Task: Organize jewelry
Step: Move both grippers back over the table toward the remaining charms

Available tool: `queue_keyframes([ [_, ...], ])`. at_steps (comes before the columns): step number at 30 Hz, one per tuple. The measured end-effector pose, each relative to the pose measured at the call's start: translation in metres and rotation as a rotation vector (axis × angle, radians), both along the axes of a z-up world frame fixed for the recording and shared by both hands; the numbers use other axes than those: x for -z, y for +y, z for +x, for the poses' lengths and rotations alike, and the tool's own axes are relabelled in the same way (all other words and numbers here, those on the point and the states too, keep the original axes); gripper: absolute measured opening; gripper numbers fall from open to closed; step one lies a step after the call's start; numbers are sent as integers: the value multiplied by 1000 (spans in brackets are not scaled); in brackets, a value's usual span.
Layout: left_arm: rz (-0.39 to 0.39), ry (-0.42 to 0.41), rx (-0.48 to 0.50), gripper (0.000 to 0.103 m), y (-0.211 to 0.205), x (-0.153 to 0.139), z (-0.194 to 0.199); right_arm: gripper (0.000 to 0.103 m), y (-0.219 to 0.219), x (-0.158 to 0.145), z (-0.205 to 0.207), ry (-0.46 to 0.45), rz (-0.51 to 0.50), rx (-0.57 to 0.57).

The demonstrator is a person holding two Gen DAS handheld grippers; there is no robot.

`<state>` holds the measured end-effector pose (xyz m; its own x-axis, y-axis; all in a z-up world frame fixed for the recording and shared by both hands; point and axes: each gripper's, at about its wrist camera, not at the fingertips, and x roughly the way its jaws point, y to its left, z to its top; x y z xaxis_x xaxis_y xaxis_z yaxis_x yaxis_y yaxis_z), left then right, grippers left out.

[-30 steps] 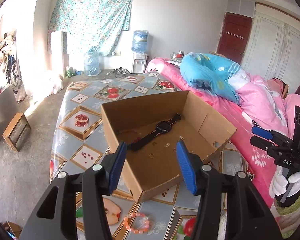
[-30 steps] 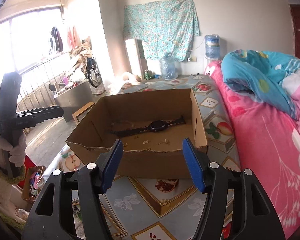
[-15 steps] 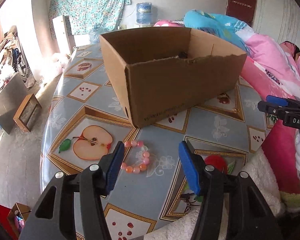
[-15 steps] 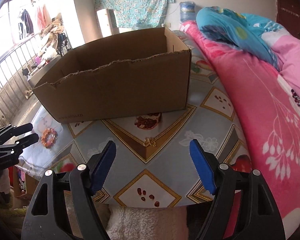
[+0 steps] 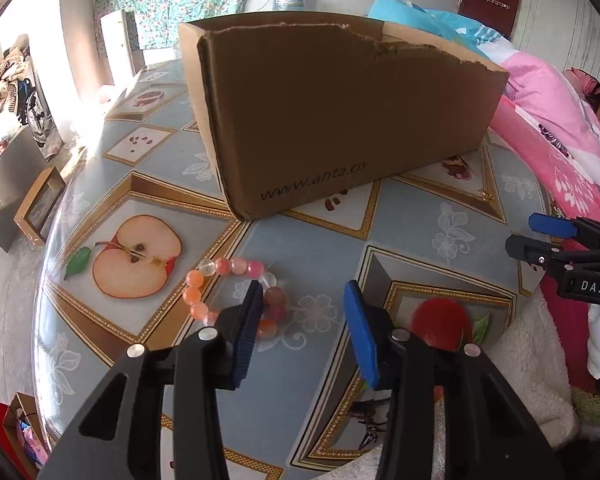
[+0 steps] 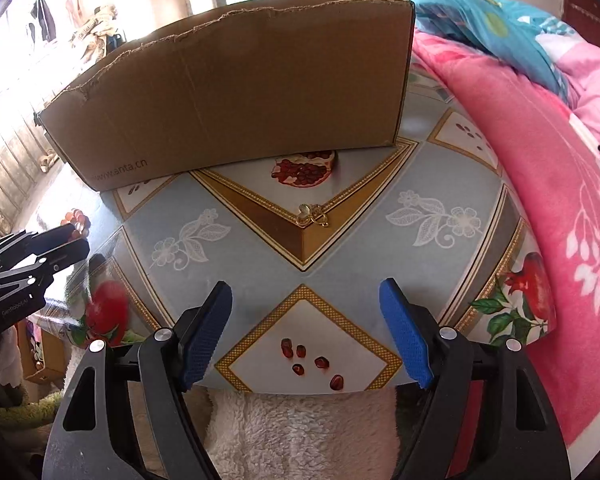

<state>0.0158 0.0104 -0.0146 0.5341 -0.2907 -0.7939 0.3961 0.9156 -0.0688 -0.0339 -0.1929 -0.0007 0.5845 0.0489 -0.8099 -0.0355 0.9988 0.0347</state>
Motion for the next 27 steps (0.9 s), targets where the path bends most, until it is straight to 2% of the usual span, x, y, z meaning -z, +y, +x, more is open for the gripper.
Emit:
queue_keyframes([
  [5,-88,27,82,41,-11,0,-5,79,7,2,-4,-22,-17,-11],
  [9,-54,0,136,41,-27,0,-13,82,8,3,-7,-38,-16,-16],
  [16,-53,-2,135,41,-33,1,-10,81,4,-2,-11,-52,28,-28],
  [27,-56,-15,140,41,-37,3,-5,50,0,-14,8,-106,-28,-50],
])
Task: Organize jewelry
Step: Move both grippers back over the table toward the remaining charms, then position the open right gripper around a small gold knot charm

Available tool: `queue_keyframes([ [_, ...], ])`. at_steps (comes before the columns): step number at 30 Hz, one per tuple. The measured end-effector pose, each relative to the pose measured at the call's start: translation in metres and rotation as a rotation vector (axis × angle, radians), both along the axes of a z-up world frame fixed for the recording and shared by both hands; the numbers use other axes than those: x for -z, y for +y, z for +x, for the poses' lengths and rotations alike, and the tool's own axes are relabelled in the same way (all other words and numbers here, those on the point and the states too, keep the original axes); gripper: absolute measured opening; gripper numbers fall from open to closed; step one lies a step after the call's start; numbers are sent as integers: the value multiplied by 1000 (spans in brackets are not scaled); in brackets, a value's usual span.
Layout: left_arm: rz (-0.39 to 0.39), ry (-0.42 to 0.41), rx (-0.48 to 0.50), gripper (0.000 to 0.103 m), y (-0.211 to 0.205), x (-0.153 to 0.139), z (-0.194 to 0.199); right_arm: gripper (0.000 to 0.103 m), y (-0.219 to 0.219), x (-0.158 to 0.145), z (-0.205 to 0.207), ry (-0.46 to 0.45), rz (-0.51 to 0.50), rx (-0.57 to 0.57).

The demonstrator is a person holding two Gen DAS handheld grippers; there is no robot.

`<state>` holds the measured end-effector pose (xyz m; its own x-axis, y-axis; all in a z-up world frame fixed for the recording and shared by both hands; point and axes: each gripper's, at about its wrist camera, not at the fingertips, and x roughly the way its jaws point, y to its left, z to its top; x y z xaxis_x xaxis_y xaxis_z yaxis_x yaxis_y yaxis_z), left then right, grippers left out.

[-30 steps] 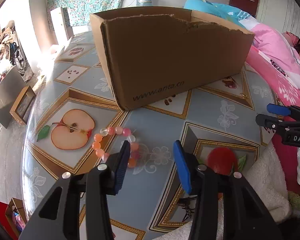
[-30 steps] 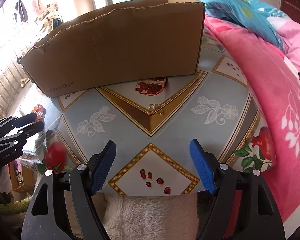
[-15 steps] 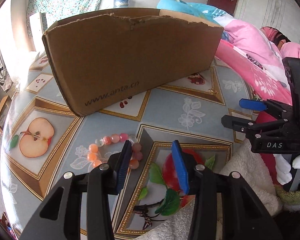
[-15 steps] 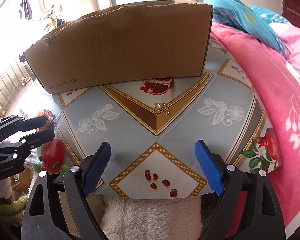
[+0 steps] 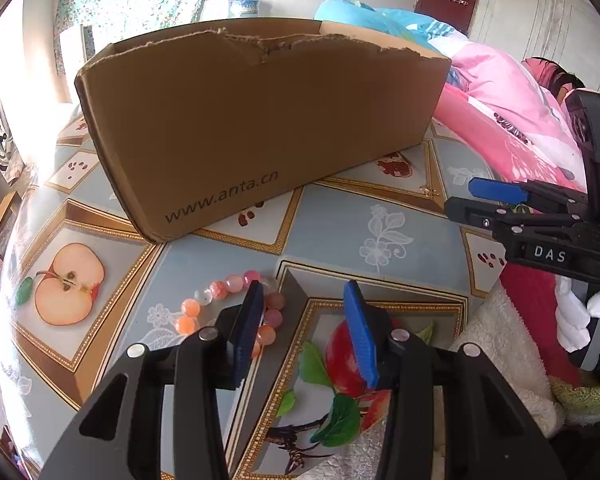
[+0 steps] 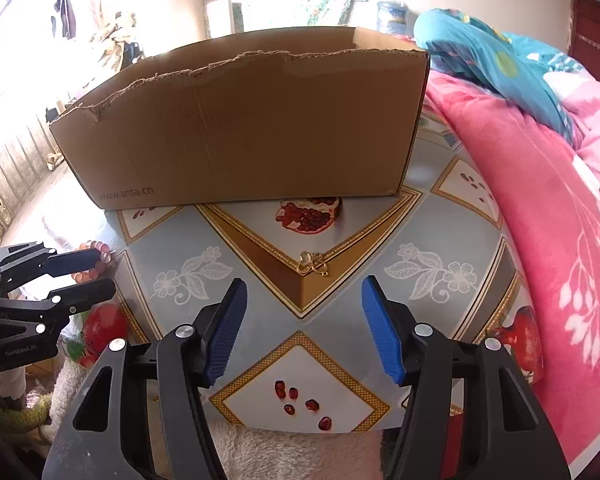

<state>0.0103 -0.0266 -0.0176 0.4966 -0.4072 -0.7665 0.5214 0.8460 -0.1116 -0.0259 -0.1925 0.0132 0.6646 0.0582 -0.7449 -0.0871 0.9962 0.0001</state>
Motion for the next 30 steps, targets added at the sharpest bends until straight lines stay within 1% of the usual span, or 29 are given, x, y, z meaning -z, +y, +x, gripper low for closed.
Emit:
queue_keyframes([
  [2,-2,-2,1,41,0,0,0,46,-4,1,6,-1,-1,2],
  [4,-5,-3,0,41,-1,1,1,37,-5,3,13,5,-8,2],
  [6,-7,-3,-1,41,-1,1,2,35,-6,5,20,9,-3,-2],
  [7,-8,-3,-1,41,-1,1,2,31,-7,6,23,10,-3,-3],
  [10,-11,-3,0,41,-1,1,3,26,-11,12,37,27,-6,-6],
  [11,-11,-4,1,41,-2,1,3,24,-11,12,38,20,-8,-9],
  [13,-10,-5,2,41,-2,1,4,15,-8,12,41,23,-9,-30],
  [16,-9,-7,1,41,-2,1,5,14,-4,12,42,26,-14,-43],
  [18,-10,-7,-1,41,-3,2,5,14,-3,12,42,32,0,-43],
  [23,-11,-6,-4,41,-3,2,5,13,-5,11,40,64,97,-39],
  [27,-9,-7,-7,41,-2,2,5,13,-4,11,36,85,170,-57],
  [30,-11,-3,-10,41,-2,2,6,14,-14,7,31,75,202,-37],
])
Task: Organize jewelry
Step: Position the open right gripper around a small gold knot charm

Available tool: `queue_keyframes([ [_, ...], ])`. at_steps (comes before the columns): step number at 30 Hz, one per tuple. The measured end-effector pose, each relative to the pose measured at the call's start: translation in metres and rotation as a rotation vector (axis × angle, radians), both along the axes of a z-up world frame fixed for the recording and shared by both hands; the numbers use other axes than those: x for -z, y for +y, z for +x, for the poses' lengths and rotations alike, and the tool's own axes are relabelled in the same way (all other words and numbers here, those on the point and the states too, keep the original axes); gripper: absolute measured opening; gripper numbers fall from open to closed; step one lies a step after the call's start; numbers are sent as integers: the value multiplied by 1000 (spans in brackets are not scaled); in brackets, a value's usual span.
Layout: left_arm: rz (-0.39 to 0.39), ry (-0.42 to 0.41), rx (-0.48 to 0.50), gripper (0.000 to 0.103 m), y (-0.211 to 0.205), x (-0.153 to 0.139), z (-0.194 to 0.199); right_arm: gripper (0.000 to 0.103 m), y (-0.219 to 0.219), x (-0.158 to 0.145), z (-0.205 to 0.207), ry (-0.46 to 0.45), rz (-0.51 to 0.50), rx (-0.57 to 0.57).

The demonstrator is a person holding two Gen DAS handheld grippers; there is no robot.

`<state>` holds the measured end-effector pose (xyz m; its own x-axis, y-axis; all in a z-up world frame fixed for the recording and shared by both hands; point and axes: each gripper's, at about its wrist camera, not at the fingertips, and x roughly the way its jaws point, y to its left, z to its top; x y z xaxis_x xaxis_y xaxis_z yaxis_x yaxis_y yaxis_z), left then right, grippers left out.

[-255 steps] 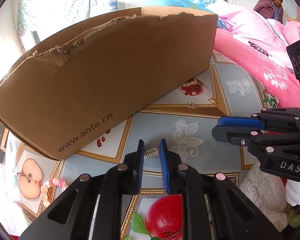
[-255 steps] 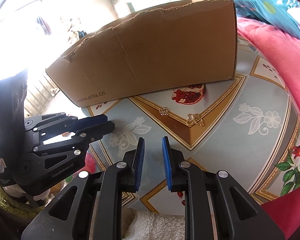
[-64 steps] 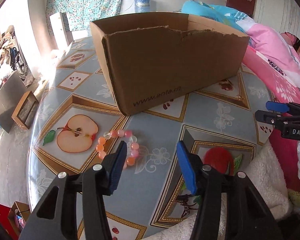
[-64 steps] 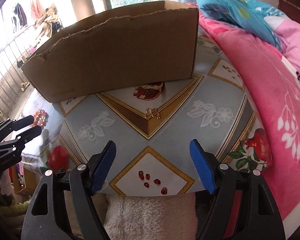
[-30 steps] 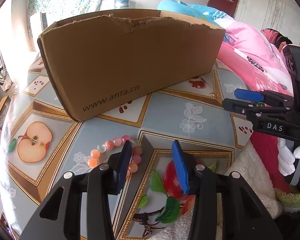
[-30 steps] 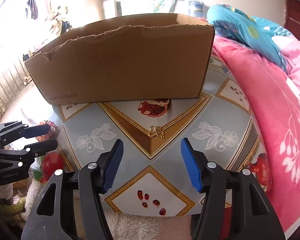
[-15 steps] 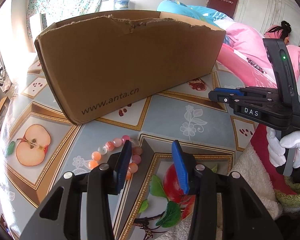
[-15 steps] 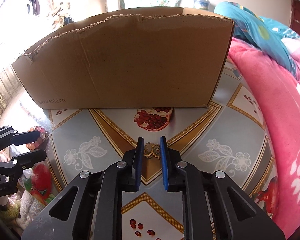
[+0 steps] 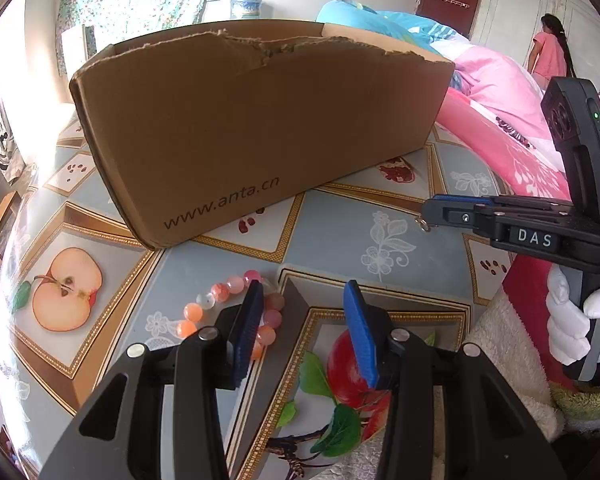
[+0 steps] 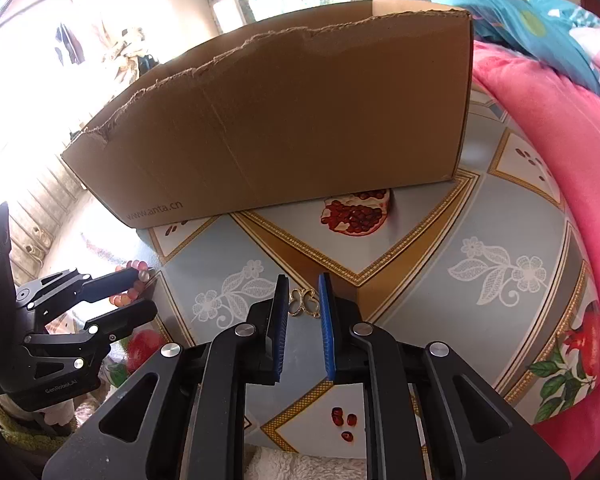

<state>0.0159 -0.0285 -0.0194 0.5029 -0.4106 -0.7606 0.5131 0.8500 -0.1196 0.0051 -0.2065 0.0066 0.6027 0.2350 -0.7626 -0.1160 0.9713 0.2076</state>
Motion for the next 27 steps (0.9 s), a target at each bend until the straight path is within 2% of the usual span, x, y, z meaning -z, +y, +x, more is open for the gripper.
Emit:
queue_keyframes([
  [5,4,3,-3,41,0,0,-1,17,-28,-3,-3,21,60,33],
  [12,4,10,-11,41,2,0,0,17,-3,1,3,64,99,-16],
  [14,5,11,-13,41,2,0,0,17,7,2,-7,68,123,-36],
  [21,2,13,-16,41,3,0,0,17,3,-4,-8,50,53,1],
  [27,1,14,-16,41,3,0,0,17,25,2,-10,55,56,-69],
])
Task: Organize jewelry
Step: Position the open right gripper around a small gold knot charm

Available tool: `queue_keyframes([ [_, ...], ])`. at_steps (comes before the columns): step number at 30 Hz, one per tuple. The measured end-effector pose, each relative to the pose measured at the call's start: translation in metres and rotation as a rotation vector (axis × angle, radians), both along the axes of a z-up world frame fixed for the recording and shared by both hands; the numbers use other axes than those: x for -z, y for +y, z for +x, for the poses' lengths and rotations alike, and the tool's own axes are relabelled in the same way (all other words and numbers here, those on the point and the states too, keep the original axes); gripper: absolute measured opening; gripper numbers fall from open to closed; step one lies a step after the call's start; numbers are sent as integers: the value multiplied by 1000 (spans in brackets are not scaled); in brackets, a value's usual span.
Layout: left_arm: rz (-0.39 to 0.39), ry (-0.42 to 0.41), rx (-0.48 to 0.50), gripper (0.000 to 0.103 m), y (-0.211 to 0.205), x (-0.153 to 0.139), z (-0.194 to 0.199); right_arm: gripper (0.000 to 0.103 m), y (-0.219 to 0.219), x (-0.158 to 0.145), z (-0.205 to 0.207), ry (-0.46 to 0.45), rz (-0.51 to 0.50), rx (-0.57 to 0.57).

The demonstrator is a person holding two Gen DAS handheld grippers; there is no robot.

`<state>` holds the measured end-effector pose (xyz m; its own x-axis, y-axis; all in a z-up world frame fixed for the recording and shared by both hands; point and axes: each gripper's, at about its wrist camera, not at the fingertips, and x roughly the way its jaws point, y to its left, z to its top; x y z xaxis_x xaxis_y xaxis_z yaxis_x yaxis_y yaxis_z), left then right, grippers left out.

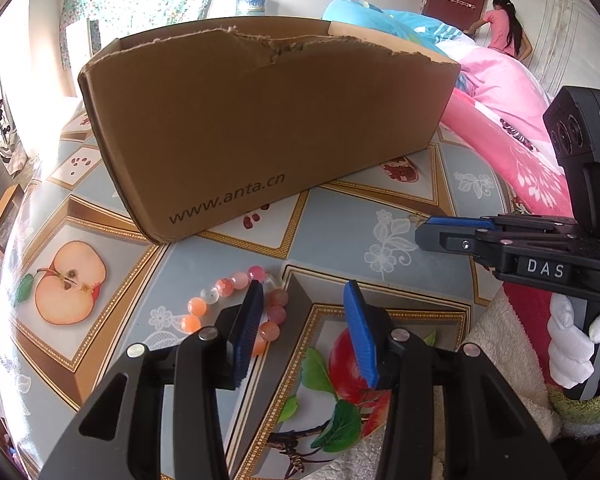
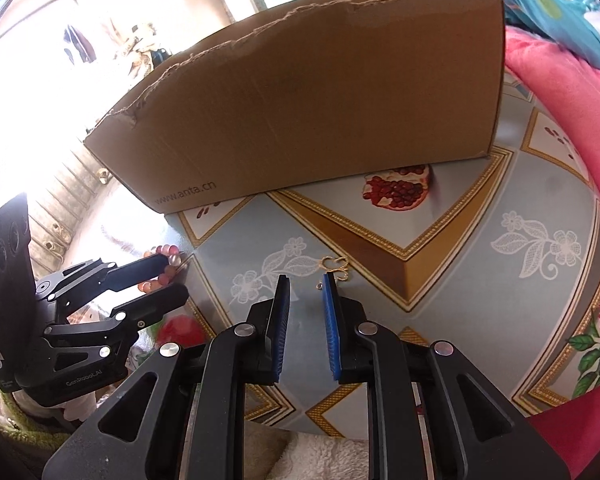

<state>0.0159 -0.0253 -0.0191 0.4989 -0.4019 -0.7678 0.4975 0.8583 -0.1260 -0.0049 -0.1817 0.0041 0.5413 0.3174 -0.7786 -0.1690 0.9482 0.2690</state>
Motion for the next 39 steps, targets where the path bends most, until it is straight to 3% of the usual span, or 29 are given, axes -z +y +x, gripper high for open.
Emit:
queue_keyframes([
  [5,-1,0,1,41,0,0,0,17,9,-3,1,-15,-22,-26],
  [13,-17,5,-3,41,2,0,1,23,-6,-6,3,-24,-94,37],
  [21,-28,13,-9,41,4,-1,3,23,21,7,8,-13,-54,-6],
  [32,-29,12,-11,41,4,0,3,26,17,5,8,-58,-144,47],
  [39,-31,12,-13,41,4,0,3,27,40,11,8,-106,-251,-13],
])
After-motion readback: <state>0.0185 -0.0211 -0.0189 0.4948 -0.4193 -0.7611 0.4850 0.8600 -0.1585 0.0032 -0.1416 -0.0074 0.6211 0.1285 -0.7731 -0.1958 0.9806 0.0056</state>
